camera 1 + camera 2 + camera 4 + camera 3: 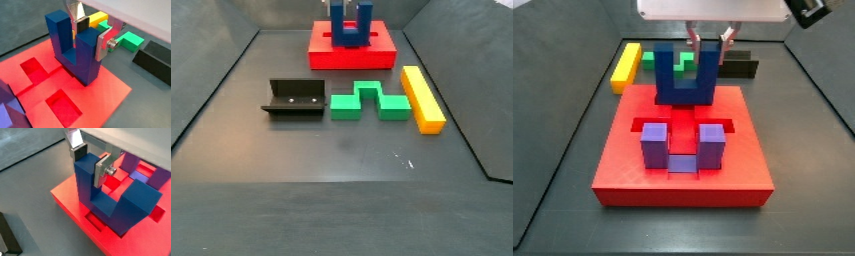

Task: Pick up the blue object. Move up. Move to above the board. Insert the blue object.
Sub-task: Insert the blue object.

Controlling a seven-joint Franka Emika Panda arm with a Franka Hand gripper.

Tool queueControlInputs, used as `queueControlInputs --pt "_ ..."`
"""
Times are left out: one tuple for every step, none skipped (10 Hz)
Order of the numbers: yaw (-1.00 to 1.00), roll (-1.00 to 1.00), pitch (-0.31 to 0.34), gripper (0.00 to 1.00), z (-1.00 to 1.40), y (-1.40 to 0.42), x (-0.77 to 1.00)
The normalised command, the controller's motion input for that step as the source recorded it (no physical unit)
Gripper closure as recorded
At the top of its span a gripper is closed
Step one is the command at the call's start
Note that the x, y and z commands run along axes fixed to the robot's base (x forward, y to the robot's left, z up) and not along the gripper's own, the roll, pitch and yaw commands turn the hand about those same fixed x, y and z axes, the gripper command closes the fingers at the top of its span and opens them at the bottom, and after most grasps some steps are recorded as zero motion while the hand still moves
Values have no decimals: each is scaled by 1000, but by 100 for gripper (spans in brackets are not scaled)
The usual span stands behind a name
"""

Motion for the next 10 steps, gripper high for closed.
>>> queueControlInputs --pt "-237 -137 -16 100 0 0 0" --pt "-129 -164 0 100 0 0 0" --pt "-29 -119 0 100 -46 0 126" --pt "0 -89 0 100 -129 0 337" --pt "0 -59 3 100 -146 0 463" --pt "0 -20 1 100 -183 0 326" --pt "0 0 20 100 -180 0 223" --pt "0 0 0 100 -274 0 146" --pt "0 0 0 100 -411 0 163" --pt "0 -1 -3 100 -526 0 194"
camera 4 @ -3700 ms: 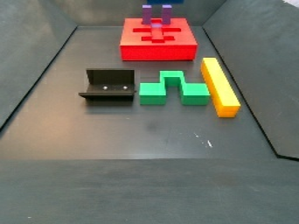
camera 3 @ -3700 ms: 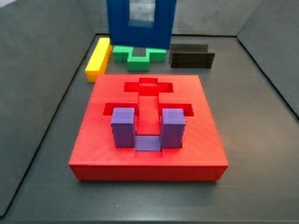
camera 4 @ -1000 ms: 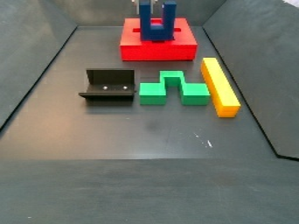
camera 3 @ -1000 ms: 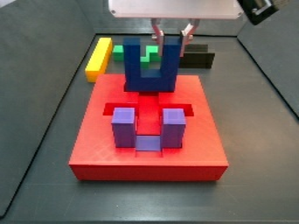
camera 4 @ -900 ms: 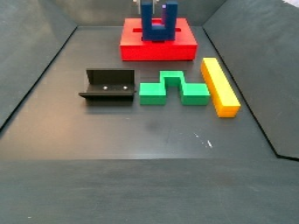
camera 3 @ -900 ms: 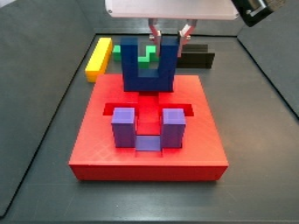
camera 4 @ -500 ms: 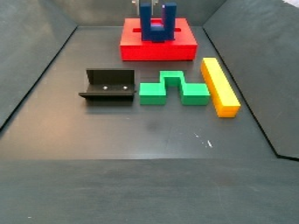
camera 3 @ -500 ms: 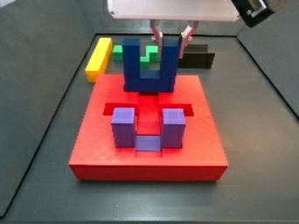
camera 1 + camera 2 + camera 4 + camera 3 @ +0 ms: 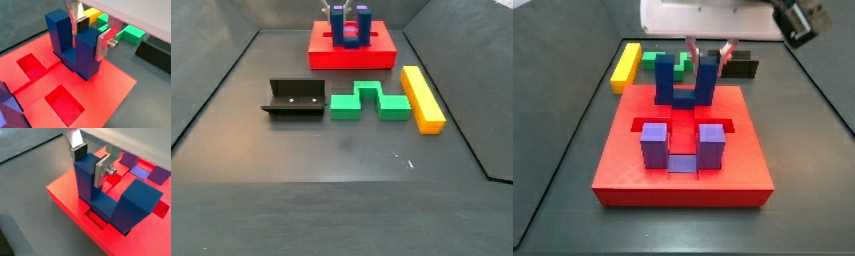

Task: Pick up the blue object. Move up. Move to above the board. Insert the blue object.
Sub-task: Insert the blue object.

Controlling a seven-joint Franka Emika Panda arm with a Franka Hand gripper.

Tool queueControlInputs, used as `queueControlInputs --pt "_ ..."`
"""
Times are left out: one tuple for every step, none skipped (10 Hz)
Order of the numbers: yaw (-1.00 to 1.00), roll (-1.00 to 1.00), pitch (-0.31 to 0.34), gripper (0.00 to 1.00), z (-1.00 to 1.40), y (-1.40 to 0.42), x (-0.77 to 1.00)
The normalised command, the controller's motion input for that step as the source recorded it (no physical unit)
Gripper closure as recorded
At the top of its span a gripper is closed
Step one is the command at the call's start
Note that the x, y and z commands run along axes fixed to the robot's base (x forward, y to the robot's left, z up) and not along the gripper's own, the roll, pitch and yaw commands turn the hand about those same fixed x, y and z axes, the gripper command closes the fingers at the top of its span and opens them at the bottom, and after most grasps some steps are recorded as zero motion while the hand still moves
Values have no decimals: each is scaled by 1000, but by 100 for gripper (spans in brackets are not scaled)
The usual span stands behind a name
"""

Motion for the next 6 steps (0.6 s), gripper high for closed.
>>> queueControlInputs --pt "6 0 -21 100 -663 0 289" --pt "0 0 -39 100 -683 0 220" --pt "0 33 0 100 -511 0 37" --pt "0 13 -4 100 0 0 -20" --pt "0 46 0 100 0 0 0" --pt "0 77 -7 100 0 0 0"
